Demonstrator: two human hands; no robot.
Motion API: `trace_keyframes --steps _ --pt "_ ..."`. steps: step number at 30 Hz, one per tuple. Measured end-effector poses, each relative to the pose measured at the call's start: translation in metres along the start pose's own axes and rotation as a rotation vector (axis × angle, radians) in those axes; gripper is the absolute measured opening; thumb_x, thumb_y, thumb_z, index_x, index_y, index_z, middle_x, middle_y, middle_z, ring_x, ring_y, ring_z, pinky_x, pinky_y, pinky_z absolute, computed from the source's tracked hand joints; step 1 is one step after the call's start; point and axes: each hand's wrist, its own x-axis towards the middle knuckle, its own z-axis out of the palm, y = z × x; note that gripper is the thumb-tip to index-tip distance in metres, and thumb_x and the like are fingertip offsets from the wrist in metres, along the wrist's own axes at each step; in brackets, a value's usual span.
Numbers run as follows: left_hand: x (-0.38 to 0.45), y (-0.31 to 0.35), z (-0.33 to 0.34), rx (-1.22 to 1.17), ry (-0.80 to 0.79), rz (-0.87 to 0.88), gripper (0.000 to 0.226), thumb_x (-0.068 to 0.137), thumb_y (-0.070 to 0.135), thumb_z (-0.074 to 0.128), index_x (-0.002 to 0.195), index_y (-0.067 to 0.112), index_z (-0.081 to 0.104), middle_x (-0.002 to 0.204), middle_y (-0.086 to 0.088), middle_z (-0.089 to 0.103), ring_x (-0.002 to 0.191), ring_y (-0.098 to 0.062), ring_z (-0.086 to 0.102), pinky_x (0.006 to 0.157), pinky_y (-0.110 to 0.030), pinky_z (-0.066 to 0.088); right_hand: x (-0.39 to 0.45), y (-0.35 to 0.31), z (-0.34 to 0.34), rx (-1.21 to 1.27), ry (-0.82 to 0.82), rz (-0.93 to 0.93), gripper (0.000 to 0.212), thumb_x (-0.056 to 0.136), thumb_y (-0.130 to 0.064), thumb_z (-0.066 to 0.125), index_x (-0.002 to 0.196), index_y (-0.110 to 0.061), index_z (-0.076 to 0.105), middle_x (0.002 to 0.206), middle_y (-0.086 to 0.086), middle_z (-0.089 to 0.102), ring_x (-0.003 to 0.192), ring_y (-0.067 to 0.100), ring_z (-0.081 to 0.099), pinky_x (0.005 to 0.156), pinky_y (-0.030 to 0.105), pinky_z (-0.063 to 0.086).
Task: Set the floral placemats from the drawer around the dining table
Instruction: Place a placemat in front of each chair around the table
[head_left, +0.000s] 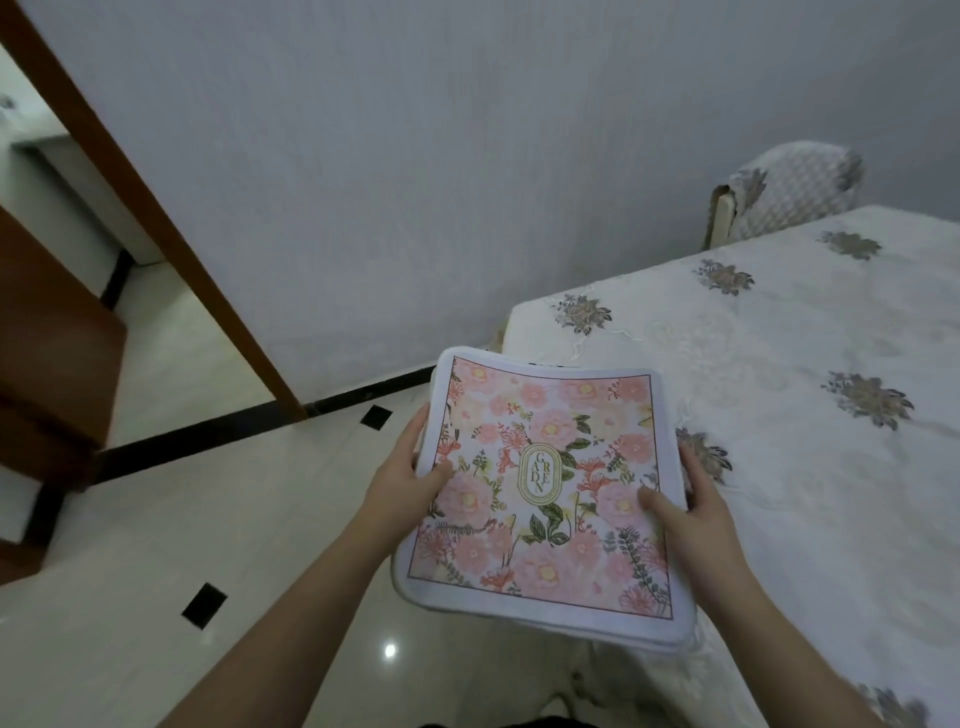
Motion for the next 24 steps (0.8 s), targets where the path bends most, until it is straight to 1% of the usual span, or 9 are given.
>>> trace_keyframes --steps 2,5,7,9,13,16,18,22,24 --pt "0.016 0.001 0.005 -0.016 -0.034 0.003 0.068 0.094 0.024 0.064 0.133 0.068 0.030 0.121 0.011 0.067 0.100 -0.011 0.070 0.080 -0.044 0.061 0.008 -0.004 -0.004 0.010 0.029 0.011 0.070 0.091 -0.016 0.066 0.147 -0.043 0.034 0.113 -0.007 0.067 0.078 0.015 0.074 0.069 0.041 0.061" --pt "0.046 0.004 0.013 -0.002 -0.102 0.011 0.068 0.094 0.021 0.064 0.127 0.071 0.032 0.117 0.011 0.069 0.098 -0.010 0.071 0.081 -0.042 0.061 0.018 -0.007 -0.008 0.025 0.069 0.064 0.070 0.091 -0.018 0.067 0.146 -0.046 0.034 0.112 -0.004 0.068 0.078 0.020 0.075 0.072 0.046 0.061" --pt "0.069 0.004 0.018 -0.010 -0.183 0.010 0.066 0.095 0.019 0.063 0.131 0.066 0.035 0.118 0.007 0.069 0.097 -0.013 0.071 0.079 -0.041 0.061 0.021 -0.003 -0.007 0.050 0.104 0.115 0.070 0.090 -0.017 0.068 0.145 -0.047 0.035 0.111 -0.001 0.069 0.077 0.023 0.075 0.071 0.049 0.061" --pt "0.096 0.002 0.028 -0.014 -0.287 -0.003 0.065 0.094 0.018 0.064 0.140 0.056 0.036 0.119 0.003 0.069 0.098 -0.017 0.072 0.080 -0.044 0.061 0.024 0.000 -0.007 0.083 0.168 0.158 0.069 0.091 -0.015 0.067 0.144 -0.046 0.036 0.110 0.004 0.070 0.077 0.027 0.075 0.068 0.049 0.061" --pt "0.142 0.000 0.044 0.019 -0.443 0.025 0.068 0.094 0.022 0.064 0.145 0.052 0.031 0.124 0.005 0.066 0.100 -0.015 0.071 0.084 -0.046 0.059 0.025 -0.006 -0.003 0.120 0.284 0.197 0.064 0.093 -0.014 0.064 0.143 -0.044 0.038 0.107 0.007 0.070 0.074 0.028 0.075 0.061 0.044 0.061" --pt "0.175 0.003 0.049 0.039 -0.598 0.061 0.069 0.094 0.024 0.065 0.146 0.052 0.030 0.124 0.007 0.067 0.099 -0.013 0.071 0.085 -0.045 0.059 0.021 -0.001 0.013 0.126 0.418 0.243 0.062 0.093 -0.014 0.064 0.143 -0.043 0.040 0.106 0.007 0.071 0.074 0.029 0.074 0.064 0.048 0.061" --pt "0.197 0.006 0.044 0.045 -0.680 0.088 0.069 0.094 0.025 0.066 0.146 0.053 0.030 0.122 0.008 0.067 0.098 -0.014 0.071 0.082 -0.044 0.060 0.019 0.000 0.030 0.182 0.477 0.255 0.062 0.093 -0.014 0.063 0.142 -0.043 0.041 0.107 0.009 0.071 0.077 0.031 0.074 0.066 0.051 0.061" --pt "0.241 0.011 0.038 0.104 -0.766 0.094 0.069 0.093 0.023 0.067 0.145 0.054 0.031 0.119 0.007 0.068 0.093 -0.022 0.072 0.075 -0.045 0.061 0.025 0.005 0.068 0.298 0.548 0.294 0.061 0.095 -0.013 0.060 0.144 -0.041 0.037 0.113 0.007 0.068 0.082 0.030 0.074 0.071 0.053 0.060" --pt "0.254 0.011 0.046 0.132 -0.808 0.077 0.070 0.093 0.023 0.067 0.143 0.057 0.032 0.117 0.004 0.068 0.093 -0.025 0.073 0.074 -0.050 0.060 0.024 0.010 0.081 0.349 0.605 0.291 0.062 0.096 -0.012 0.058 0.145 -0.041 0.034 0.115 0.005 0.068 0.084 0.028 0.074 0.072 0.053 0.060"
